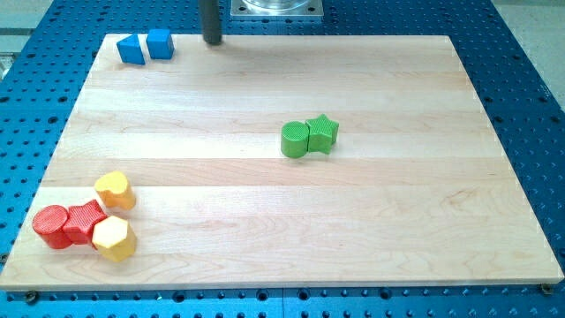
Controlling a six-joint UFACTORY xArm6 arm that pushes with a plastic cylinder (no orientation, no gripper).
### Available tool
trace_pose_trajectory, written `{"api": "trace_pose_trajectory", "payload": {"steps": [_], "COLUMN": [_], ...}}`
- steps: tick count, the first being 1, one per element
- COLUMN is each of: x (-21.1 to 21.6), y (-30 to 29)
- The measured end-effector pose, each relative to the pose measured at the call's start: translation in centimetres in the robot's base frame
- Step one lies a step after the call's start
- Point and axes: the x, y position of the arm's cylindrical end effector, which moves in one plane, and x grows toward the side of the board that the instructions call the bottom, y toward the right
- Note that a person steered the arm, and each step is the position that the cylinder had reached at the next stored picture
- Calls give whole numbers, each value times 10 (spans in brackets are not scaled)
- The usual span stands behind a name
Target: Move the blue blocks diagonal to each other
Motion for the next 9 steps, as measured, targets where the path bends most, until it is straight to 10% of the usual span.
{"api": "trace_pose_trajectory", "payload": {"steps": [4,7,9], "x": [-1,76,42], "y": [-106,-74,-96]}}
